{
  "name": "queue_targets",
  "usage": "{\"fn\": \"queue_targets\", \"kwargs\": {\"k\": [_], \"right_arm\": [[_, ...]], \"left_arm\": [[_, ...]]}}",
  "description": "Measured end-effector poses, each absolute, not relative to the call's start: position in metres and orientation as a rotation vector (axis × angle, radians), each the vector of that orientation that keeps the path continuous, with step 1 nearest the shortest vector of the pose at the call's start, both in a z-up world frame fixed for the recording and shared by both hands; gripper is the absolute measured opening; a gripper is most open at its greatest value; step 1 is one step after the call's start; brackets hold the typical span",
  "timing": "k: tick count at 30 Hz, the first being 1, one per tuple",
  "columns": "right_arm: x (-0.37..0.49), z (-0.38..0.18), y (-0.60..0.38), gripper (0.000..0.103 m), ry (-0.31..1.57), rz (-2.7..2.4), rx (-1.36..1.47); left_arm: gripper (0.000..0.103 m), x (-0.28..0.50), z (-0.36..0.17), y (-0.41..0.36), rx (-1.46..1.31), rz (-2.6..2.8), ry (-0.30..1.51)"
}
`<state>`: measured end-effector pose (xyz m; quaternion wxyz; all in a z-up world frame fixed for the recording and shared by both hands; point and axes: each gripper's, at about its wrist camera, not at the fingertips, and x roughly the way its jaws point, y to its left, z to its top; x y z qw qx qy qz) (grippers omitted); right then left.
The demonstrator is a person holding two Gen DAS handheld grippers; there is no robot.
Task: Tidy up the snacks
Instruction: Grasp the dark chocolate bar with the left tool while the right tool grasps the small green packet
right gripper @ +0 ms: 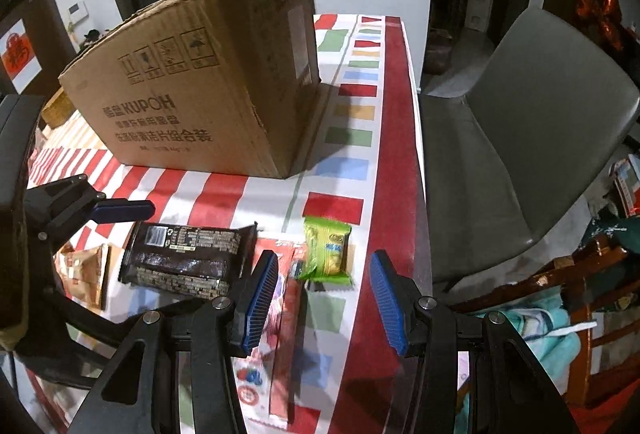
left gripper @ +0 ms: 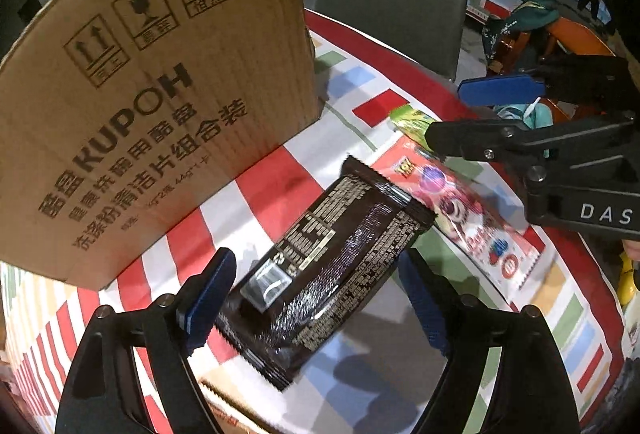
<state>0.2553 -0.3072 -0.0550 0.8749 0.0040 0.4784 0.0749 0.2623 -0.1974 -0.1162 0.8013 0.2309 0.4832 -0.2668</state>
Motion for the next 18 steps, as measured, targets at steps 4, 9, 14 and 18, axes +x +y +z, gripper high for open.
{"fn": "queue_targets", "kwargs": {"k": [4, 9, 14, 18], "right_arm": [[0.264, -0.063, -0.31, 0.041, 1.018, 0.163, 0.026], [0.272, -0.073, -0.312, 0.033, 1.048, 0.174, 0.058], [0.277, -0.077, -0.308, 0.026, 1.052, 0.188, 0.05], [0.278, -0.077, -0.305, 0.024, 1.055, 0.19, 0.04]], "left_arm": [[0.083, 0.273, -0.117, -0.2, 0.47, -0.557, 1.044], [0.083, 0.283, -0.116, -0.199, 0.399, -0.552, 1.063], [0.067, 0.29, -0.116, -0.196, 0.35, -0.556, 1.088], [0.06, 0.29, -0.116, -0.194, 0.324, -0.551, 1.08]]}}
